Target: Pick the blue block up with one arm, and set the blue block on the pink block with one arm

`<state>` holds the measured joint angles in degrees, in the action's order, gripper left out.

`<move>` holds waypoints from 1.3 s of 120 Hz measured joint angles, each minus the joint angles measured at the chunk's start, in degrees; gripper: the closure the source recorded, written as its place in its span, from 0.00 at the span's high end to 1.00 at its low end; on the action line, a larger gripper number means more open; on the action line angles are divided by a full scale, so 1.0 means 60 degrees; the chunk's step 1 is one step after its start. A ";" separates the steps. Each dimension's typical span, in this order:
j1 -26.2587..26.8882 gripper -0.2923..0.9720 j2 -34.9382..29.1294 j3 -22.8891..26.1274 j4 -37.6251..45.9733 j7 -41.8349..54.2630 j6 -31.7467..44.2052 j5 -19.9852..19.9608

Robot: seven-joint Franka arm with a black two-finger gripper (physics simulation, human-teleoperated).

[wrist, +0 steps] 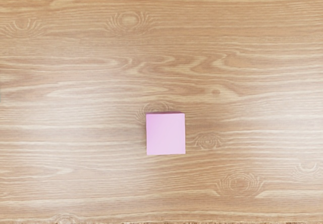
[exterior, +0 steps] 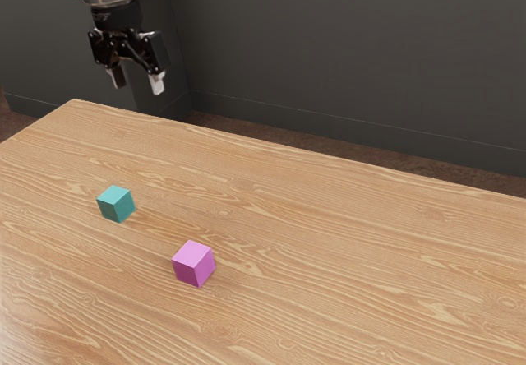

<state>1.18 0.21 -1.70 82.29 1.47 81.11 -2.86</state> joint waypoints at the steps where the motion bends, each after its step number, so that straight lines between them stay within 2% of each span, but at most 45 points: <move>1: -0.0001 0.77 0.0000 -0.0001 0.0000 0.0003 -0.0009 -0.0001; 39: -0.0131 0.77 0.0001 0.0018 -0.0044 0.0112 -0.0167 0.0012; 46: -0.0242 0.77 -0.0037 0.0103 -0.1306 0.0127 -0.0435 0.0029; 53: -0.0605 0.77 -0.0321 0.0430 -0.2313 0.0158 -0.0837 0.0063; 64: -0.1520 0.77 -0.0509 0.1559 -0.2741 0.0407 -0.1291 0.0406; 75: -0.0999 0.77 -0.0393 0.1883 -0.2809 0.0679 -0.1660 0.0716; 95: -0.0031 0.77 0.0047 0.1907 -0.2682 0.1069 -0.2078 0.0901; 108: 0.0299 0.77 0.0372 0.1918 -0.2544 0.1262 -0.2035 0.0959; 117: -0.0203 0.77 0.0461 0.1916 -0.2061 0.1377 -0.1678 0.0984; 128: -0.1620 0.77 0.0451 0.1907 -0.0749 0.1499 -0.0768 0.1025; 133: -0.2010 0.77 0.0438 0.1593 0.0134 0.1549 -0.0113 0.1036; 141: -0.2051 0.77 0.0468 0.0736 0.0951 0.1577 0.0746 0.1041; 149: -0.1584 0.77 0.0491 -0.0308 0.1593 0.1573 0.1356 0.1001; 156: -0.1394 0.77 0.0723 -0.0777 0.1835 0.1620 0.1845 0.0939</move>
<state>-7.19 4.54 -6.36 93.30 11.19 92.18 2.77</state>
